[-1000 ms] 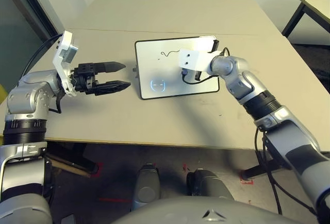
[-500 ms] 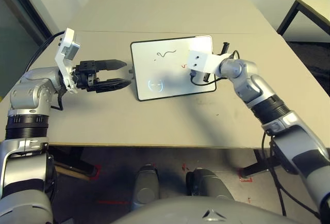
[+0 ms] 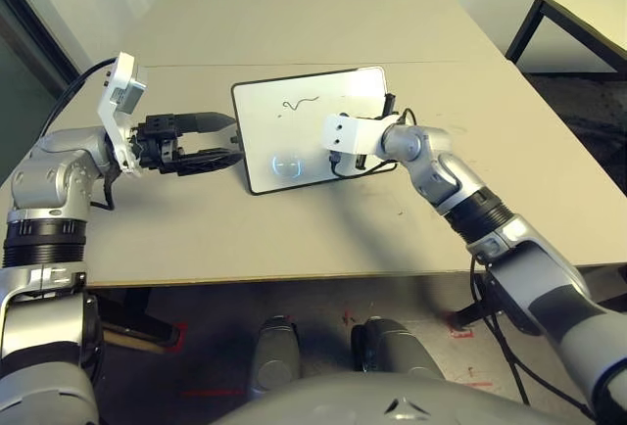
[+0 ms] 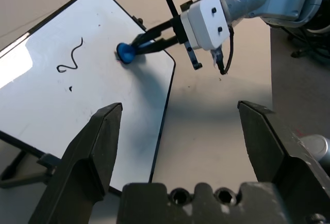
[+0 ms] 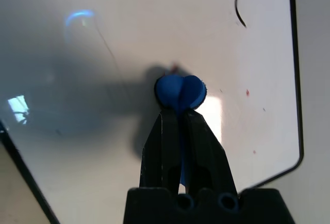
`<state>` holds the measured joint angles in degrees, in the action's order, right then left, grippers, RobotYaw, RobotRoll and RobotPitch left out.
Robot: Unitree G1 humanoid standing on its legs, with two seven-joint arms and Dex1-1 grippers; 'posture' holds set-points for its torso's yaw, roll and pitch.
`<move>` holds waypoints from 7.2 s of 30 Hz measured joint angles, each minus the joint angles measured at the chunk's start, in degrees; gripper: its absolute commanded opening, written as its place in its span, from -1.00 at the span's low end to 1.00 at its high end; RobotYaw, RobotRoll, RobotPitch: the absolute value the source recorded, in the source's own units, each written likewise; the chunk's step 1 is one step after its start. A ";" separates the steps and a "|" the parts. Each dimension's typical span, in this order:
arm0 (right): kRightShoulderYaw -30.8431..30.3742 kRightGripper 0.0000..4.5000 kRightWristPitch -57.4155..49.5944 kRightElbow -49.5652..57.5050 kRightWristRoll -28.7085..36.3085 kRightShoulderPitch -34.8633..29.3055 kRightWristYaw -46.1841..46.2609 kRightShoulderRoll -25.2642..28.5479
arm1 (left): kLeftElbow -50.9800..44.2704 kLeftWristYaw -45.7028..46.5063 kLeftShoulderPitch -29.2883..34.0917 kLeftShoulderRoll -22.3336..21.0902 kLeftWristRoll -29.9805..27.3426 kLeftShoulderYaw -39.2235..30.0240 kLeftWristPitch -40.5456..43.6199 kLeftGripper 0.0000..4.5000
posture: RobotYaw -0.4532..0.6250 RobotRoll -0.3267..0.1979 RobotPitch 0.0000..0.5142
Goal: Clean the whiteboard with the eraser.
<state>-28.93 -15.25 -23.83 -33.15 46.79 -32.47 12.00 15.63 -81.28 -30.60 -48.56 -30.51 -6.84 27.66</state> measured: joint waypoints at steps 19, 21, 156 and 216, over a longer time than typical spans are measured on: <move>2.51 -0.99 2.31 -5.52 1.14 2.46 4.53 2.27 | -5.47 3.49 8.55 -0.07 -1.58 -4.89 1.06 1.00 | 0.42 0.25 -0.65; 4.90 -0.99 1.64 -4.25 2.95 2.62 3.77 3.34 | -6.98 4.26 11.27 -0.17 -2.21 -6.39 1.34 1.00 | 0.44 0.25 -0.51; -1.87 -0.99 -0.97 -1.74 3.76 21.49 -13.55 -1.56 | -19.69 14.97 20.23 1.17 -9.29 -11.25 3.82 1.00 | 0.54 0.25 -0.44; -2.15 -0.99 3.12 -9.59 1.25 25.81 -12.90 -4.90 | -19.94 15.51 18.85 2.31 -9.91 -10.71 5.19 1.00 | 0.49 0.25 -0.46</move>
<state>-31.07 -12.13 -33.42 -31.90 72.60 -45.36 7.10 -4.31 -65.77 -11.75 -46.25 -40.42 -17.55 32.84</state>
